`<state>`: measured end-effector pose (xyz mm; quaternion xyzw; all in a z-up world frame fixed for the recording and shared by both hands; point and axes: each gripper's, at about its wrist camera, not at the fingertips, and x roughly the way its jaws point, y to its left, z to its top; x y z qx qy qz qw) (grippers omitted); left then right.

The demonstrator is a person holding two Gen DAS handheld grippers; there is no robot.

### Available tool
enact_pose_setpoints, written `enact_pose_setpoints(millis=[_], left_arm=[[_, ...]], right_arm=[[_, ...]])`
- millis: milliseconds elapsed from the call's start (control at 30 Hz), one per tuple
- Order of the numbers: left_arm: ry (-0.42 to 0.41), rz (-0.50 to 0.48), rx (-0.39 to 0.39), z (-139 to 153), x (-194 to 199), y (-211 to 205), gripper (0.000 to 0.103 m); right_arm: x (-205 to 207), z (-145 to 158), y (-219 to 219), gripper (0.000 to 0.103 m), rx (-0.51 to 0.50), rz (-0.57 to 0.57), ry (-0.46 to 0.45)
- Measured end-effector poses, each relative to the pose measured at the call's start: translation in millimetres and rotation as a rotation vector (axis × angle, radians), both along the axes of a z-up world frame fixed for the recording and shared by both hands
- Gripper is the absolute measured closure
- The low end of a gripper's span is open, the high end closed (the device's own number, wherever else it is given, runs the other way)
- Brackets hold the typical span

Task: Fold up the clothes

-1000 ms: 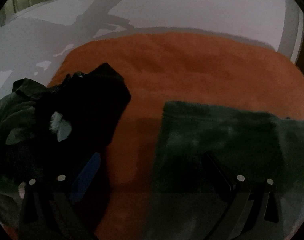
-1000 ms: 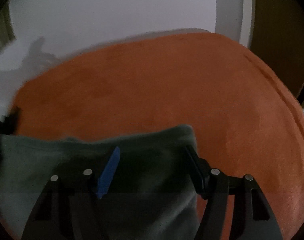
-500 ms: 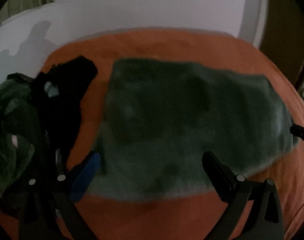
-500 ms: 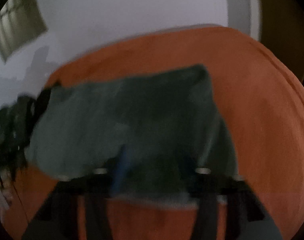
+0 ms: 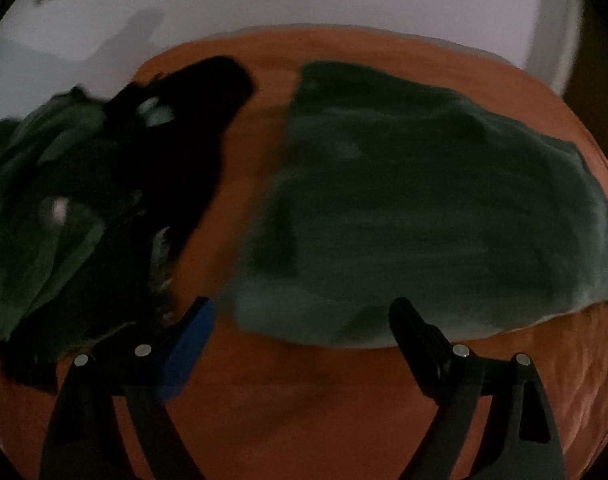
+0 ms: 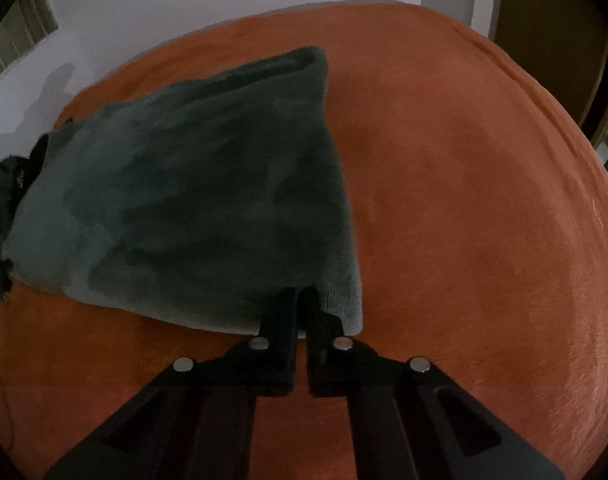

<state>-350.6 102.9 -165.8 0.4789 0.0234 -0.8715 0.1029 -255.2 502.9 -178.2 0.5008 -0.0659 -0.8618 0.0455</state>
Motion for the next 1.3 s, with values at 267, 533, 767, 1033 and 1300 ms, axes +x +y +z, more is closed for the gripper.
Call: enact_pose_setpoints(millis=[267,533,767,1033,1300], left_arm=[[0.047,0.088,0.115,17.9,1.3,-16.7,0.014],[0.041,0.091,0.138,15.4,-4.7,-18.7,0.012],[0.019,0.112,0.159,5.3,-7.7,-24.9,0.012],[0.018,0.129,0.14,6.2,1.8,-35.1,0.012],[0.037,0.163,0.183,5.5,18.5,-56.1,0.012]], right_arm=[[-2.7,22.4,6.6,0.062,-0.03,0.03,0.037],[17.2,5.7,14.2,0.031,-0.082,-0.059,-0.001],[24.0,-12.0,23.3,0.072,-0.099,-0.016,-0.051],[27.7,-8.1,40.9,0.1,-0.058,-0.05,-0.049],[36.2,-2.6,66.7,0.098,-0.129,-0.098,-0.055]])
